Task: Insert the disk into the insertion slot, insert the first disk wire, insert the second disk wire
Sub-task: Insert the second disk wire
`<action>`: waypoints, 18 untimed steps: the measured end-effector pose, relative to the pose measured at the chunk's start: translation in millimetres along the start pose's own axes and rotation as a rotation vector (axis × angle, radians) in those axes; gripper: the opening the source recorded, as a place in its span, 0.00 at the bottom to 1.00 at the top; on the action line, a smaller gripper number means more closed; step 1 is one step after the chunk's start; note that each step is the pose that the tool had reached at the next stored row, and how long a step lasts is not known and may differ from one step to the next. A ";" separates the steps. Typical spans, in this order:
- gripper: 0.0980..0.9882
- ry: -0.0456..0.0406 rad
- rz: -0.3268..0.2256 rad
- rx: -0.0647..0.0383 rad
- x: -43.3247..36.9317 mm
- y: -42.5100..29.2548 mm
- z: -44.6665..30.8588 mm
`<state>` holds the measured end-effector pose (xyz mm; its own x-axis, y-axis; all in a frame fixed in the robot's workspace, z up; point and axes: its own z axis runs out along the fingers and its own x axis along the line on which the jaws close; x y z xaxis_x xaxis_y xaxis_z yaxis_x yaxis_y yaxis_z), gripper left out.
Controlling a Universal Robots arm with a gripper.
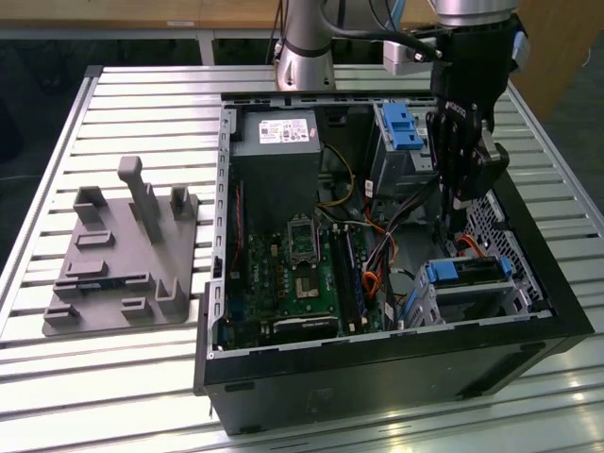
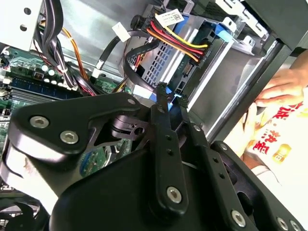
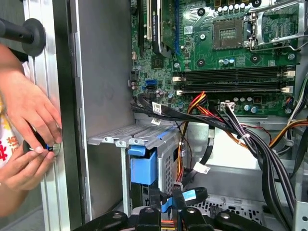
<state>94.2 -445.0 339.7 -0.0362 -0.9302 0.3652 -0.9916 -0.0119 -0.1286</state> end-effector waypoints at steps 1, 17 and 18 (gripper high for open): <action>0.16 0.0006 0.000 0.001 -0.1 0.0 0.2; 0.05 0.0241 0.000 0.006 -1.4 0.6 3.6; 0.05 0.0245 0.000 0.006 -1.4 0.6 3.6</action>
<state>94.1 -445.0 335.8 -0.0395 -0.9210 0.3877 -0.9908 -0.0140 -0.1344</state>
